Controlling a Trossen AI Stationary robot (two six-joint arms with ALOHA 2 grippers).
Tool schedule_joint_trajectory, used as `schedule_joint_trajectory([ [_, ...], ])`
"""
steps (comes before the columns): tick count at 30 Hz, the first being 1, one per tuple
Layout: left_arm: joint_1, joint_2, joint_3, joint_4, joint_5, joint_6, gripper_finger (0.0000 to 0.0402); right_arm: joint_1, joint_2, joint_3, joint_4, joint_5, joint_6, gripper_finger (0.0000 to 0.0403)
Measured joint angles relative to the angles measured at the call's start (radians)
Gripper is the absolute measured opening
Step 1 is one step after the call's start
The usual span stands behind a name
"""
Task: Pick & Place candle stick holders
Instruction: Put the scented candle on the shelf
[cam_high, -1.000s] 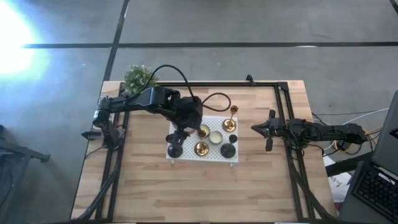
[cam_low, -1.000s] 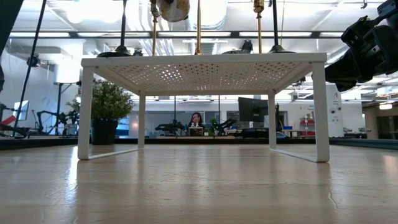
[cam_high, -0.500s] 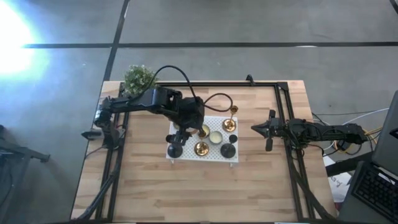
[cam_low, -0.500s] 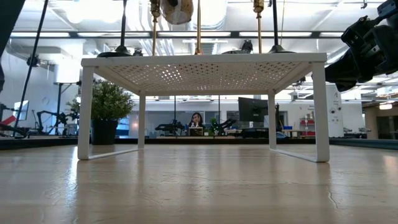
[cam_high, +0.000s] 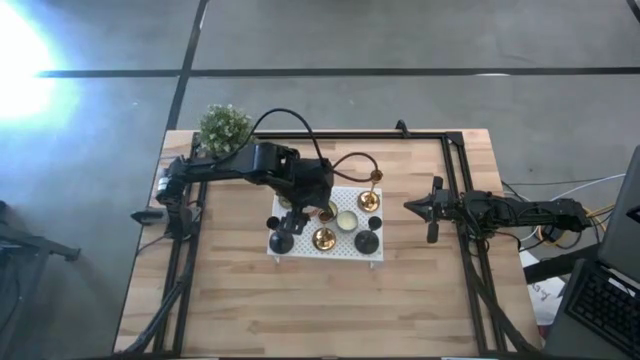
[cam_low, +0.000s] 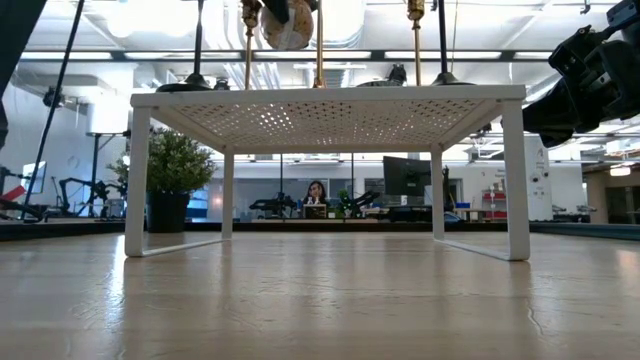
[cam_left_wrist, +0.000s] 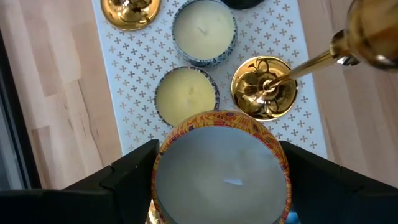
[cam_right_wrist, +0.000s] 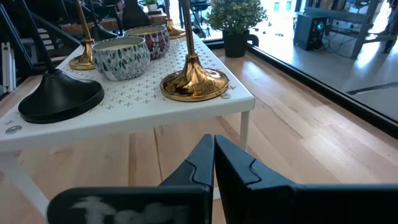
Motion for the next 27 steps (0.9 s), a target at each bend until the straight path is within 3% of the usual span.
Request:
schedule_joint_trajectory([
  [27, 0.004, -0.008, -0.102, 0.041, 0.006, 0.001, 0.0299, 0.000, 0.000, 0.000, 0.000, 0.000, 0.000, 0.0008],
])
